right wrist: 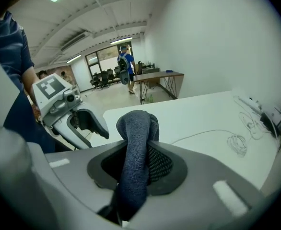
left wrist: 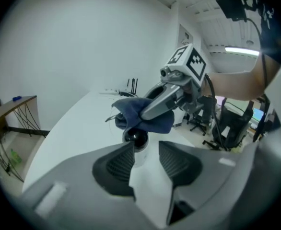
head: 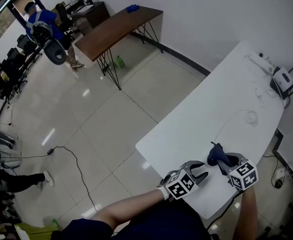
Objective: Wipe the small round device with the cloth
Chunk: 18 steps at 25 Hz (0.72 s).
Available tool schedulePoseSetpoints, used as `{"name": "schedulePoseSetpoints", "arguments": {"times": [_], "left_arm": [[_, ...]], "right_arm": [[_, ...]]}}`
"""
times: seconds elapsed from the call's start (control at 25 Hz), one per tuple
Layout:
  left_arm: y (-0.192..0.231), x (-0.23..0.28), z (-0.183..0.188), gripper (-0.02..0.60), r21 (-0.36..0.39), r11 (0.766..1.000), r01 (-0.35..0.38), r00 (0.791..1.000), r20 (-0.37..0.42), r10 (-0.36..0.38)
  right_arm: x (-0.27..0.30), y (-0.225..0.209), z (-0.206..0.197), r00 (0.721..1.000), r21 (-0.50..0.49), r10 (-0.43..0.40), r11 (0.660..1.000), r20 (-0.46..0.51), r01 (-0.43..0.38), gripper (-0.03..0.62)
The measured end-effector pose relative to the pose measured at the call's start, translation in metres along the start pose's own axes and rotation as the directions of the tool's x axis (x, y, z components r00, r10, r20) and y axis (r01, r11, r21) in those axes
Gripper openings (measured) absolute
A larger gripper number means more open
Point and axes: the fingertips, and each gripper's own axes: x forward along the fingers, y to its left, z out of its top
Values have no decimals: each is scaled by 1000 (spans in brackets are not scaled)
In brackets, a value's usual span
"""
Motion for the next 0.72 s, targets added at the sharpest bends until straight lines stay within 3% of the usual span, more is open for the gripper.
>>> {"name": "schedulePoseSetpoints", "arguments": {"times": [0.12,0.32,0.72], "left_arm": [[-1,8,6,157,-61,998,26,1000,4,-26],[-1,17,8,158,-75,996,48,999,-9,-49],[8,21,-5,158,-104,994,30,999,-36,-34]], "right_arm": [[-6,-27,2,999,84,-15,996,31,12,91],[6,-54,-16,1000,210,25,977,14,-28,91],[52,-48,-83,992,384,104,921,-73,-69,91]]}}
